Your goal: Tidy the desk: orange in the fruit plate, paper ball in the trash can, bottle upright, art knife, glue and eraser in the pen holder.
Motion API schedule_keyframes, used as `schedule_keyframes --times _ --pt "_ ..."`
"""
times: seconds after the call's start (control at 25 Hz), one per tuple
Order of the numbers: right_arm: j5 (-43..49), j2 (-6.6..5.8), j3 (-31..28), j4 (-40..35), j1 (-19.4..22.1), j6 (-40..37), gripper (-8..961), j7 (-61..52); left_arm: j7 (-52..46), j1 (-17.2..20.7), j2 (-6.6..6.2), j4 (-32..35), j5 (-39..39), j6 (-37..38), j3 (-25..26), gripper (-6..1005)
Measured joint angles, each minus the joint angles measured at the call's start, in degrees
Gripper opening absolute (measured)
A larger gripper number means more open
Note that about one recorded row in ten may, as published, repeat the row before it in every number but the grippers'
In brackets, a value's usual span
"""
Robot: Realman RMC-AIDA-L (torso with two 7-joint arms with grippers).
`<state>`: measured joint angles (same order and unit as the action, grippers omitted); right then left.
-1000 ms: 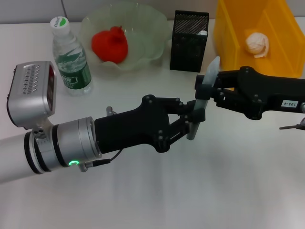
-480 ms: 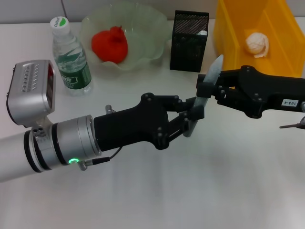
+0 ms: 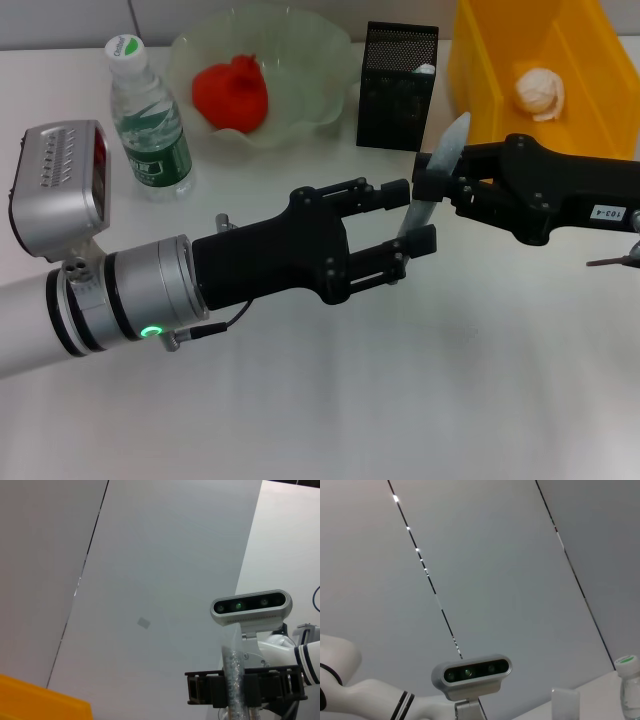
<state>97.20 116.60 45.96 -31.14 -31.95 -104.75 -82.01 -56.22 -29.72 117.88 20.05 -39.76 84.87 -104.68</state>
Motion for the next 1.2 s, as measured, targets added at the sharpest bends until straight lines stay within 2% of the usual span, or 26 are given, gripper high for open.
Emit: schedule_keyframes --times 0.48,0.6,0.72,0.84,0.88,0.96,1.0,1.12,1.2 --pt "0.00 -0.11 -0.20 -0.51 -0.03 0.92 145 0.05 0.08 -0.28 -0.28 -1.27 -0.06 -0.53 0.00 771" --pt "-0.33 -1.02 -1.09 -2.63 0.12 3.09 147 -0.83 1.01 -0.01 -1.03 -3.03 -0.06 -1.63 0.03 840" --pt "-0.46 -1.71 -3.60 -3.96 -0.30 4.59 151 -2.02 3.84 0.88 -1.63 -5.10 -0.06 -2.29 0.71 840" --pt "-0.54 -2.34 -8.23 -5.68 -1.61 7.41 154 -4.16 5.99 1.74 -1.62 -5.75 -0.05 -3.15 1.23 840" --pt "-0.56 -2.58 -10.36 -6.84 -2.82 10.61 155 -6.09 6.58 2.08 -1.57 -5.82 0.01 -3.69 1.42 840" --pt "-0.56 -2.64 -10.77 -7.17 -3.49 12.20 158 -6.90 7.34 2.88 -1.27 -5.85 0.13 -4.89 2.36 840" --pt "-0.58 -2.68 -11.06 -7.78 -5.03 16.80 159 -8.58 7.57 3.26 -1.10 -5.86 0.13 -5.27 3.00 840" --pt "-0.59 -2.64 -10.80 -7.90 -6.48 20.91 162 -9.75 8.78 4.06 -0.70 -5.87 0.17 -5.72 4.67 840" --pt "-0.52 -2.08 -10.03 -7.81 -8.22 26.60 164 -10.43 9.38 4.44 -0.58 -5.89 0.31 -5.75 5.46 840"
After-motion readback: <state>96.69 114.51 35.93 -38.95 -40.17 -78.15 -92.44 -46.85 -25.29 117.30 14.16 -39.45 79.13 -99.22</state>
